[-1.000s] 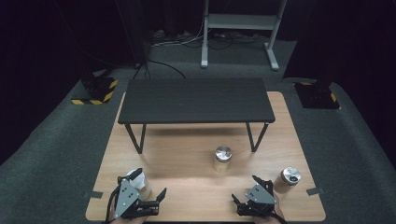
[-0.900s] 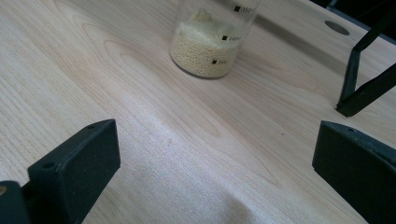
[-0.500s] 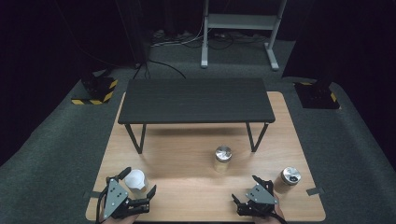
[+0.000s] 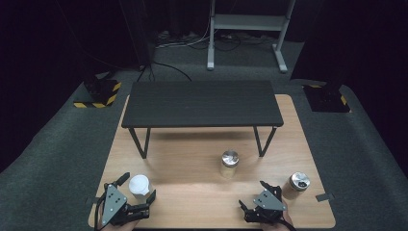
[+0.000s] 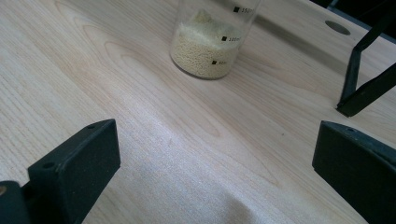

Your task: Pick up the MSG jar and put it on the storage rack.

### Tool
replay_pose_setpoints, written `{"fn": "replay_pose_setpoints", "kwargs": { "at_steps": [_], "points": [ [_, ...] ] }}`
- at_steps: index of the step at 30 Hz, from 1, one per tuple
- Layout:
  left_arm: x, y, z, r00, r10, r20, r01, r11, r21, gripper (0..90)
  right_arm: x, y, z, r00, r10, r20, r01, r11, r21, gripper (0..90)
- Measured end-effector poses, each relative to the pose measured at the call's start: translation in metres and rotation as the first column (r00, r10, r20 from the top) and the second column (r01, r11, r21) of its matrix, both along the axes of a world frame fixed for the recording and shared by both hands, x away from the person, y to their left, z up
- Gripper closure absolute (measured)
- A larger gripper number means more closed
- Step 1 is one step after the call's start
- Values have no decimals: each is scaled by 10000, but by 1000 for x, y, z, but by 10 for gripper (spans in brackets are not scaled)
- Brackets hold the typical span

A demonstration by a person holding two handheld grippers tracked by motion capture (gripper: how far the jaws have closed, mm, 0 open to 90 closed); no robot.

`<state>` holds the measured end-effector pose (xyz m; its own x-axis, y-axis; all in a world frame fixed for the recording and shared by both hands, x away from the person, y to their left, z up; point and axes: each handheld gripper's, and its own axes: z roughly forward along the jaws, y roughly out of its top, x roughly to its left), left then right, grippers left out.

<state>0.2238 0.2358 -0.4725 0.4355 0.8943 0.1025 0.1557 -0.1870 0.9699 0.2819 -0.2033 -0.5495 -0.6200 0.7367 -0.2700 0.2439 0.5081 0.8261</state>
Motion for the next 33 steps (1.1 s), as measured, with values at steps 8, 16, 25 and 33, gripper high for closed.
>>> {"fn": "replay_pose_setpoints", "kwargs": {
  "at_steps": [8,16,25,33],
  "points": [
    [1,3,-2,10000,44,-56,-44,9999,-109,3,0,0,0,10000,-2,-17,2,10000,-3,0],
    [1,5,-11,9997,91,-219,-93,9999,-61,4,1,0,0,10000,12,-50,-12,10000,-23,0],
    [3,8,-21,9992,81,-393,-91,9996,-250,3,1,0,0,10000,16,-42,-16,10000,-12,0],
    [5,9,-33,9986,-26,-526,18,9999,-139,4,1,-1,0,10000,-6,-62,6,10000,69,0]
  ]
}}
